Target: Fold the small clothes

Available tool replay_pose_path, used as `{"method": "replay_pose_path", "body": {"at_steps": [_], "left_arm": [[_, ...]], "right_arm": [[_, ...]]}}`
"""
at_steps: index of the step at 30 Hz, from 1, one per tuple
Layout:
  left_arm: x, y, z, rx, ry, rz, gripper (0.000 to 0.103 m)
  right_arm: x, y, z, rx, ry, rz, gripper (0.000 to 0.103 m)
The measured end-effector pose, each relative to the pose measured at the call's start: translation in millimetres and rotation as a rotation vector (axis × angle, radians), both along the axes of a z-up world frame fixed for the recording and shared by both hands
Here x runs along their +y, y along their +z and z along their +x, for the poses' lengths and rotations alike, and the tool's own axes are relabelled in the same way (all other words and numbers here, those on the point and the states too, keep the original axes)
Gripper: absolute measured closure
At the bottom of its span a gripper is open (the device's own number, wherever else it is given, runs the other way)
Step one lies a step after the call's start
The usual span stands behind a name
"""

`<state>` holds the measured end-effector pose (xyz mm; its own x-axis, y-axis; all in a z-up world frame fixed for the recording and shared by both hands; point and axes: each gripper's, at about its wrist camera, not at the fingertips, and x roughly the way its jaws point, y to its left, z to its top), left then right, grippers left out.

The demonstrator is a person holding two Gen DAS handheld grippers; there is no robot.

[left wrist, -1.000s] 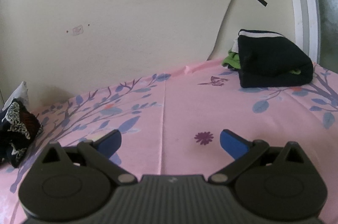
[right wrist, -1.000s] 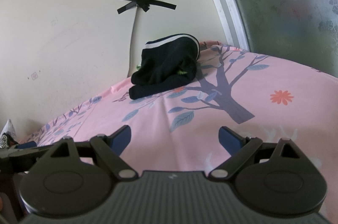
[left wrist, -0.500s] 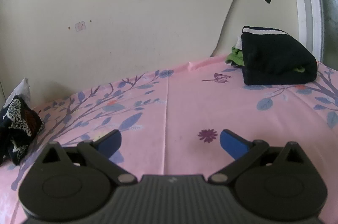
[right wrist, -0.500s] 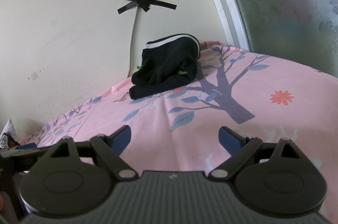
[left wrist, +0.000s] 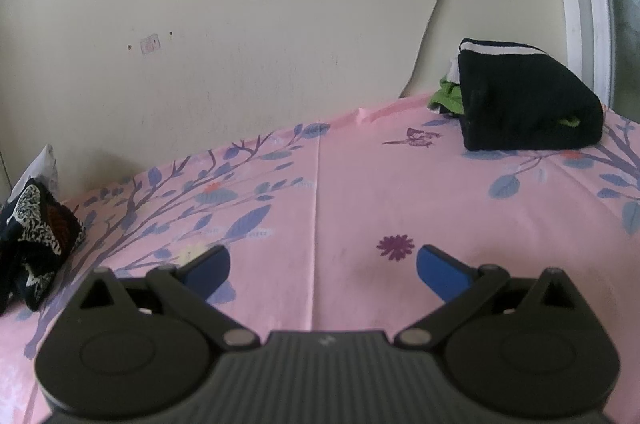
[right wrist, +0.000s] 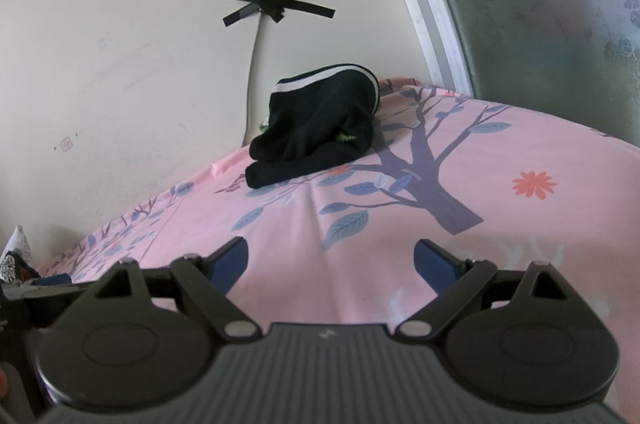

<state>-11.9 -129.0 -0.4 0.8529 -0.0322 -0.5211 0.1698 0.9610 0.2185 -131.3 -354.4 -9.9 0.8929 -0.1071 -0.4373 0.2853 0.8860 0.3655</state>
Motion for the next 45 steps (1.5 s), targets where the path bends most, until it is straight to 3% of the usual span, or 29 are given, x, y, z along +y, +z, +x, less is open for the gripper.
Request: {"method": "replay_pose_path", "body": {"at_steps": [13,45], "left_arm": [[1.4,0.9,-1.6,0.007,-0.022,-0.019,0.0],[-4.2,-1.8,-1.3,0.015,-0.001,0.036,0.0]], "right_arm": [[1.1,0.2,-0.3,0.001,0.0,0.0,0.014],[1.7,0.9,2.3,0.003,0.003,0.003,0.014]]}}
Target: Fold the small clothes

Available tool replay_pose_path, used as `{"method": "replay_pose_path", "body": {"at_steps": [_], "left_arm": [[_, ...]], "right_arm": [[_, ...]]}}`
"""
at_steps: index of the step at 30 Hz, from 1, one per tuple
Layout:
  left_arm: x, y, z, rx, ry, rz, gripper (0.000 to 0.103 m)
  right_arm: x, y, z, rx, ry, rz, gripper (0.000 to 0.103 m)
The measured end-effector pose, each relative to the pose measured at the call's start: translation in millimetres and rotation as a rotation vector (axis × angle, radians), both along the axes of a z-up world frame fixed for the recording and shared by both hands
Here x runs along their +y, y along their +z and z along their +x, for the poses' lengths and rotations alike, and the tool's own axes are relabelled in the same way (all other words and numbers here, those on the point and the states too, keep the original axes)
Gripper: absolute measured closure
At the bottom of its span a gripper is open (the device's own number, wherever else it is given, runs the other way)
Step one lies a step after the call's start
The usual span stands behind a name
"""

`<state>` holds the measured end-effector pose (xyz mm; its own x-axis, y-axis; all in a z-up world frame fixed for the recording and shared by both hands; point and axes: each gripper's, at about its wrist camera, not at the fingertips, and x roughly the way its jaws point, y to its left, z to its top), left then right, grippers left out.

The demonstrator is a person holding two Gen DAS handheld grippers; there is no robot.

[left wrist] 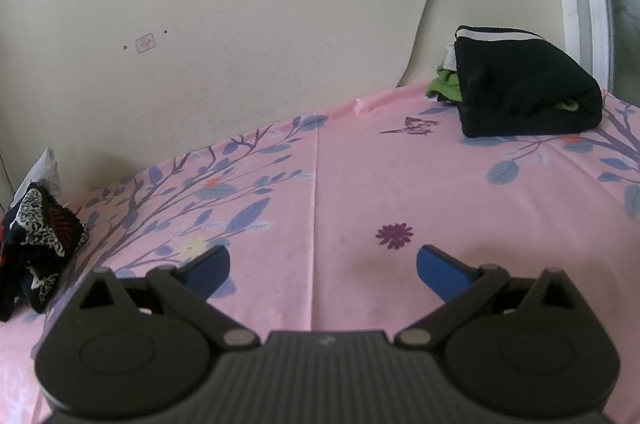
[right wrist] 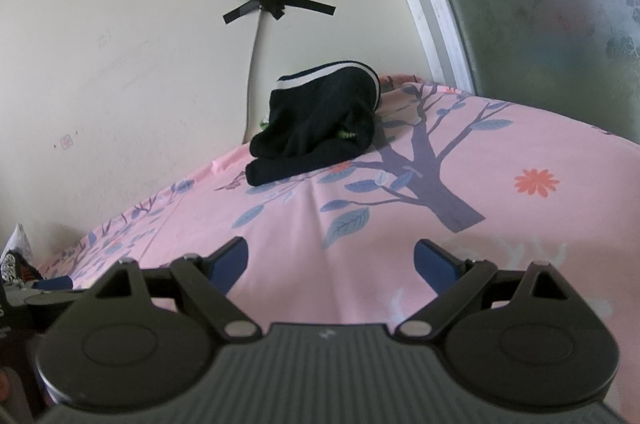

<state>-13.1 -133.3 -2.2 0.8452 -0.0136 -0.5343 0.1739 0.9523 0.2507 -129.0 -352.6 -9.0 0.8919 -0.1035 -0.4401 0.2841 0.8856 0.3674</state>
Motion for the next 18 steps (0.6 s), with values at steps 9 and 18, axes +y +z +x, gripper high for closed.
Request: {"method": "replay_pose_path", "body": {"at_steps": [9,18], "left_arm": [[-0.3,-0.6,-0.5,-0.009,0.004,0.012,0.0],[-0.4,-0.7,-1.3,-0.017,0.007,0.02,0.0]], "right_arm": [[0.1,-0.9,-1.1,-0.001,-0.001,0.0,0.014],[0.4,-1.0,-1.5,-0.001,-0.002,0.0,0.014]]}}
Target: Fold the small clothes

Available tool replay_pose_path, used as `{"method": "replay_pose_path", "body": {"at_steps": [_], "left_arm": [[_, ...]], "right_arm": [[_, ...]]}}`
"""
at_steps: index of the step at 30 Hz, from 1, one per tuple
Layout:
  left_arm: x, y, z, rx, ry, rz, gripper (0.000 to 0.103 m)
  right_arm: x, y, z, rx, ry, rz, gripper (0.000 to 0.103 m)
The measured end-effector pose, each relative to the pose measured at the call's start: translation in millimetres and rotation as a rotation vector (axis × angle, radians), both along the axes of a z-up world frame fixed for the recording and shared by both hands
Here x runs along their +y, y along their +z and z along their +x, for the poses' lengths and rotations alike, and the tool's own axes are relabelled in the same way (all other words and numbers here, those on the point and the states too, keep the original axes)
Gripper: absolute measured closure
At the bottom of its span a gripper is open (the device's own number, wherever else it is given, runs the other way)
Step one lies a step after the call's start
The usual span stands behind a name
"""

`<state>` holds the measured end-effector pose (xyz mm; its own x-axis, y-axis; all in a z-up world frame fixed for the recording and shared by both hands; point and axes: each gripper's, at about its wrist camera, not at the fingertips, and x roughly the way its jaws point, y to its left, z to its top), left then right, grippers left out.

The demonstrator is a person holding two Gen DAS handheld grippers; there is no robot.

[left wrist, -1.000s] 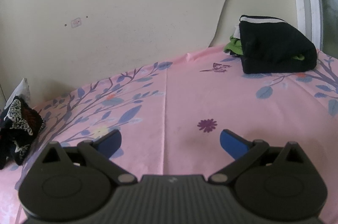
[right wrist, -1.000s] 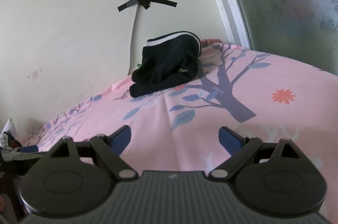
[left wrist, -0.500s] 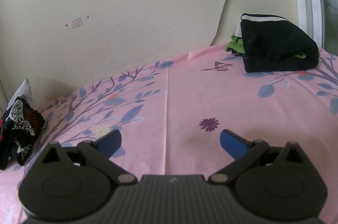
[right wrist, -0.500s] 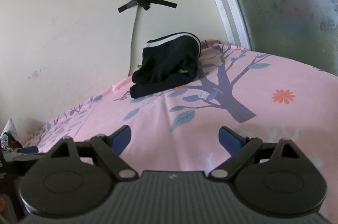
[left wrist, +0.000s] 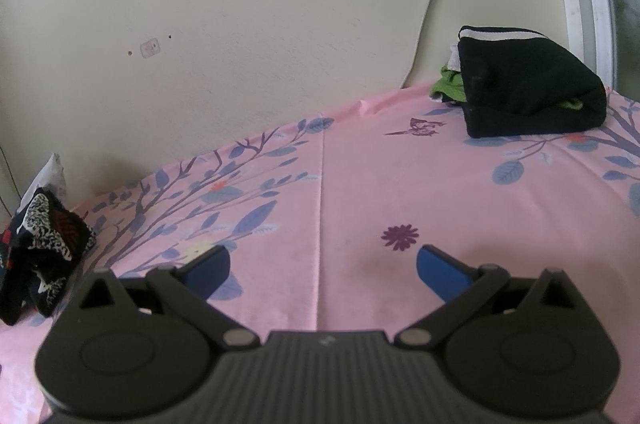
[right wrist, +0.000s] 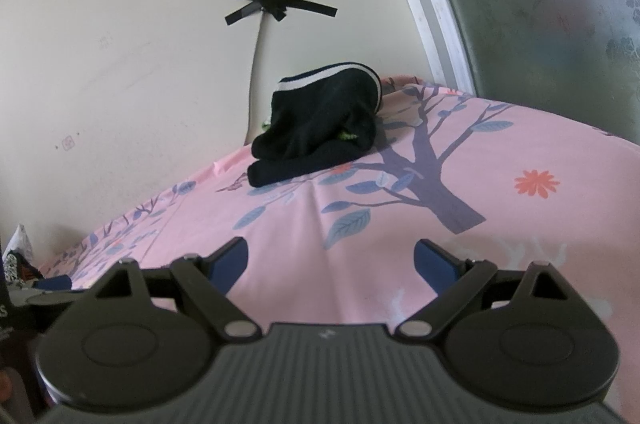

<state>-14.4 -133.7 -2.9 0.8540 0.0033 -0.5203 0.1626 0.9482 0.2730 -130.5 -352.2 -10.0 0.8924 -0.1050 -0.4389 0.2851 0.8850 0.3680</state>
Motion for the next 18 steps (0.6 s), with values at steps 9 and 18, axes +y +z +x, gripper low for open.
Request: {"method": "replay_pose_path", "body": {"at_steps": [9,18], "left_arm": [[0.5,0.7,0.9,0.002,0.005,0.0,0.0],[1.3,0.3,1.5,0.002,0.011,0.003,0.0]], "right_arm": [[0.6,0.9,1.5,-0.002,0.001,0.0,0.014],[0.5,0.7,0.5,-0.003,0.001,-0.001,0.014]]}}
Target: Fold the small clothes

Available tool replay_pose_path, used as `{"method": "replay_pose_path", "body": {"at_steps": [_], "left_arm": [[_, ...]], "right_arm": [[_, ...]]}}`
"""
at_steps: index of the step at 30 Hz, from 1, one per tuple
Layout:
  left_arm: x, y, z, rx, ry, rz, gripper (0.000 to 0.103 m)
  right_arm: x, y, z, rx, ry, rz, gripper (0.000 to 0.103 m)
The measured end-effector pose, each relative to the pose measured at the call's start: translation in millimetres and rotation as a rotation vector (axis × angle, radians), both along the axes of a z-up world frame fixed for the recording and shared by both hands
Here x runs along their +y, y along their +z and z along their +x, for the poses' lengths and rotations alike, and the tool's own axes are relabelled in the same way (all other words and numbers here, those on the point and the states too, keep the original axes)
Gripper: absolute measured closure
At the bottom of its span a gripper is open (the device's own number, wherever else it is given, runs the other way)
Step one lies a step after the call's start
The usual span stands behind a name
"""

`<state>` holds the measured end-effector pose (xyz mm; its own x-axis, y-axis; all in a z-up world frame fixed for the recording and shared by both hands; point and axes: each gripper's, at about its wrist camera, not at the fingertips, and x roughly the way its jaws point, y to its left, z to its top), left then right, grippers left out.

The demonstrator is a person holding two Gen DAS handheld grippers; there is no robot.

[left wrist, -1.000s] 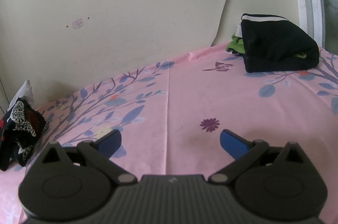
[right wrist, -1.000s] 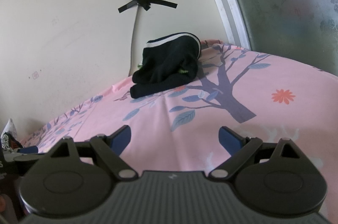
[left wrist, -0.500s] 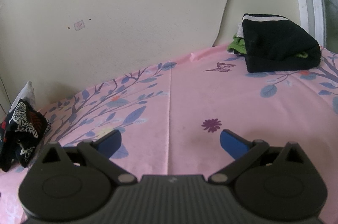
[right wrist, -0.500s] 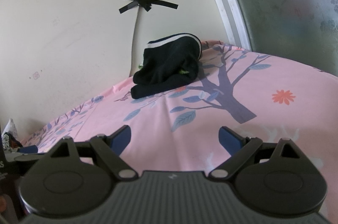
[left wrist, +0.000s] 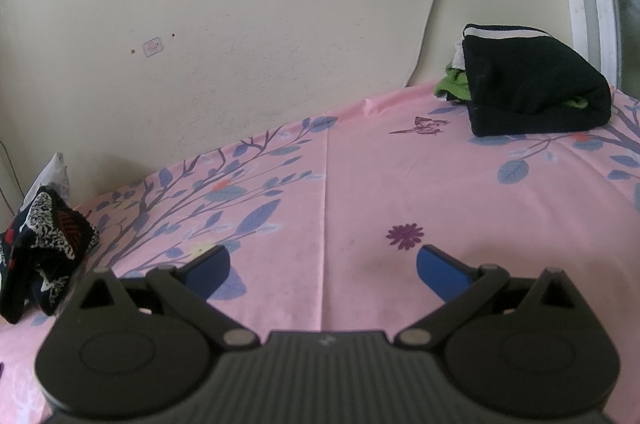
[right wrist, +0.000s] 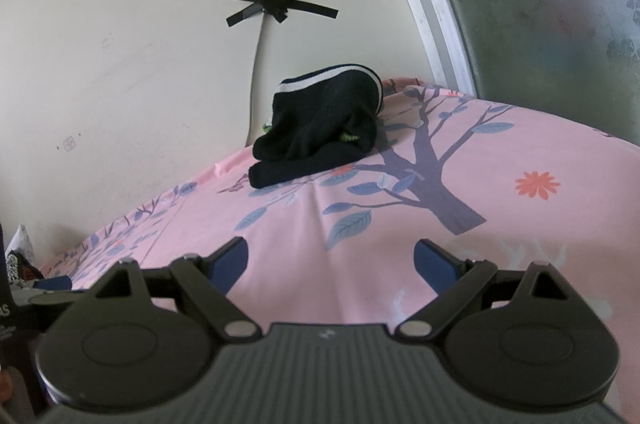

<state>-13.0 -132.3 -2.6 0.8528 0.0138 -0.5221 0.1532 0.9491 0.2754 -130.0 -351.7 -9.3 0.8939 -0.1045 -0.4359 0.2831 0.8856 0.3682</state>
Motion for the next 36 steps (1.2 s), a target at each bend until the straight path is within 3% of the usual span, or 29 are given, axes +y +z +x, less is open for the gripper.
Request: {"method": "replay_pose_path", "body": {"at_steps": [36], "left_arm": [[0.1,0.5,-0.4,-0.01,0.006,0.013,0.0]], "right_arm": [[-1.3,0.5,1.2,-0.001,0.003,0.002,0.014]]}}
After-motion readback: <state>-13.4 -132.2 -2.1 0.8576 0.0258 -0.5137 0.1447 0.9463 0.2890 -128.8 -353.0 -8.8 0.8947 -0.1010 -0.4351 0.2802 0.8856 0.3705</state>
